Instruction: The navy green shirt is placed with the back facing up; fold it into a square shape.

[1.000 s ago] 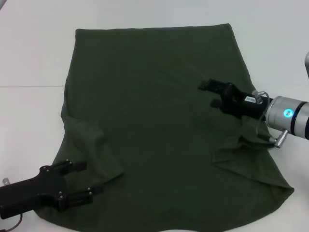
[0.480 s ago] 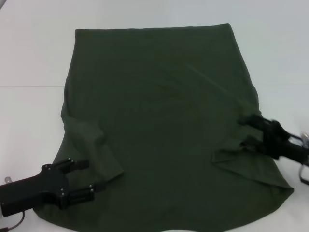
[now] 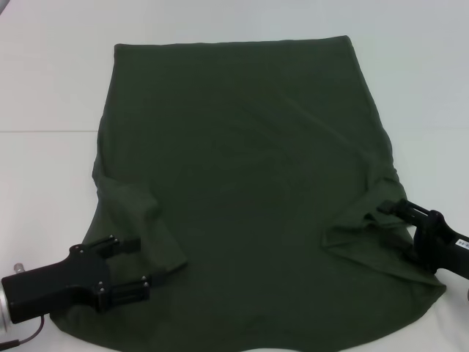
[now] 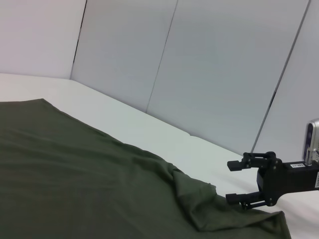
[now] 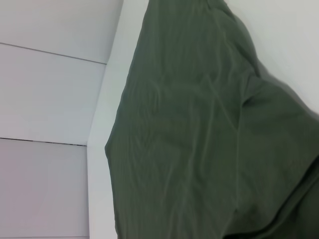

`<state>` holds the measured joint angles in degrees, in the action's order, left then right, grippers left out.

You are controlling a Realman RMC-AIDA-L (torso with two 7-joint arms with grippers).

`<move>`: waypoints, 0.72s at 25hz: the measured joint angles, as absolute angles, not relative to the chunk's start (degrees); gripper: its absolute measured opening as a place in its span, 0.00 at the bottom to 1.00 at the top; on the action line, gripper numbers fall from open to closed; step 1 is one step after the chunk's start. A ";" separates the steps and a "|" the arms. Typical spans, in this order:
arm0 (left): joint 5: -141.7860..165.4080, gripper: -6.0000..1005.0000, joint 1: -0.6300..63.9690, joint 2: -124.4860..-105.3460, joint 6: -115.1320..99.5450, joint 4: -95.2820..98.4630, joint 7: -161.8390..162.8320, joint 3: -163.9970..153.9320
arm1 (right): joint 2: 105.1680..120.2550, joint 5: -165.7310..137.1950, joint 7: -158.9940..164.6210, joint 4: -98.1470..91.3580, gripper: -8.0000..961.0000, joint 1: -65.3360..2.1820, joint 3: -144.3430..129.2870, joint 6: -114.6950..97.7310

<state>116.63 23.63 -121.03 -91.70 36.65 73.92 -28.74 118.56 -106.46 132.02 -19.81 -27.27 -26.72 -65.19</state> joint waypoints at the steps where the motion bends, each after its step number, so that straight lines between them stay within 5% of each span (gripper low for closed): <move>1: 116.63 0.87 23.66 -121.04 -91.70 36.65 73.92 -28.74 | 118.63 -106.46 132.14 -19.81 0.86 -27.40 -26.73 -64.86; 18: 116.51 0.87 23.67 -120.88 -91.57 36.65 73.62 -28.74 | 119.53 -106.51 131.92 -17.91 0.86 -31.49 -26.74 -57.34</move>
<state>116.51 23.67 -120.88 -91.57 36.65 73.62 -28.74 119.53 -106.51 131.92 -17.91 -31.49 -26.74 -57.34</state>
